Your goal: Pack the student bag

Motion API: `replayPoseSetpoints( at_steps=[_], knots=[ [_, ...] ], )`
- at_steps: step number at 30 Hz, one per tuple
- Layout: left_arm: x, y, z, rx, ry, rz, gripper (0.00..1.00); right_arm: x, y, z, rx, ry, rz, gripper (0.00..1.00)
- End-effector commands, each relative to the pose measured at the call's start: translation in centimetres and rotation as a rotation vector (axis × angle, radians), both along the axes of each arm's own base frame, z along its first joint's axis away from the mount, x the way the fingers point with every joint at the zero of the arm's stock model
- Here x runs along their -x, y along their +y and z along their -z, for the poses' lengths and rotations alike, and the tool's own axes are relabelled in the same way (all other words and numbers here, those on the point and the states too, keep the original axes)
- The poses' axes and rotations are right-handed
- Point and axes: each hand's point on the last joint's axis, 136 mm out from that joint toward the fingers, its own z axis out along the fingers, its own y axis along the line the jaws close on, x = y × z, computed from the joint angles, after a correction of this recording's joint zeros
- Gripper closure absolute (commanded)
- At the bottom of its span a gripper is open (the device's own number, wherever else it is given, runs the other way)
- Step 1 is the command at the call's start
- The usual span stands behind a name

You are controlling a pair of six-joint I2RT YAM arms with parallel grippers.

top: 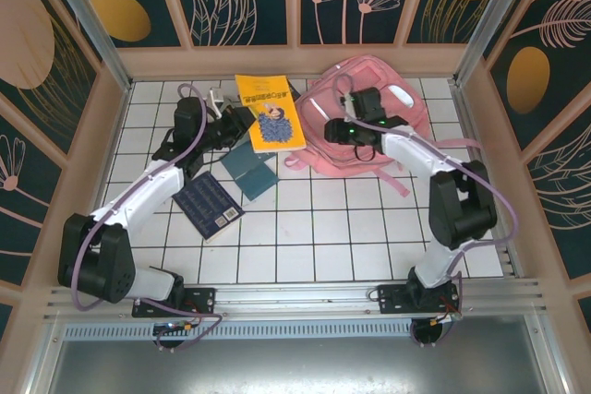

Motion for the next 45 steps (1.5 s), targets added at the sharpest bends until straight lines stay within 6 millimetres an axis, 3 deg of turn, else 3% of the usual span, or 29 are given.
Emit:
replayPoseSetpoints(
  at_steps=[1,6,11,19,24,26,29,31,35,41,45],
  knots=[
    [0.0,1.8,-0.4,-0.052,-0.032,-0.066,1.00,-1.5,-0.1,1.3,0.220,-0.056,-0.014,0.56],
    [0.7,2.3,0.0,-0.063,-0.019,-0.076,1.00,-3.2,0.8,3.5,0.348,-0.073,-0.015,0.56],
    [1.3,2.9,-0.2,-0.085,-0.029,-0.088,1.00,-4.7,0.3,5.4,0.453,-0.064,0.011,0.55],
    [1.9,3.3,-0.2,-0.102,-0.032,-0.085,1.00,-4.3,0.8,8.6,0.491,-0.020,-0.033,0.51],
    [2.0,3.2,-0.4,-0.104,-0.038,-0.074,1.00,-4.2,-0.2,10.5,0.553,0.000,-0.016,0.50],
    [2.0,3.1,-0.5,-0.104,-0.041,-0.069,1.00,-4.1,-0.3,10.8,0.560,0.003,-0.012,0.57],
    [2.1,3.1,-0.5,-0.106,-0.044,-0.065,1.00,-4.0,-0.4,10.9,0.560,0.003,-0.009,0.83],
    [2.2,3.1,-0.4,-0.108,-0.043,-0.063,1.00,-4.1,-0.5,10.4,0.557,-0.004,-0.002,1.00],
    [2.3,3.1,-0.4,-0.113,-0.047,-0.059,1.00,-4.4,0.2,7.3,0.493,-0.044,0.014,1.00],
    [2.0,3.0,0.6,-0.125,-0.031,-0.056,1.00,-4.9,2.7,-0.9,0.305,-0.130,0.011,1.00],
    [1.6,2.7,1.3,-0.117,-0.019,-0.046,1.00,-4.9,3.6,-4.7,0.225,-0.139,0.012,1.00]
  ],
)
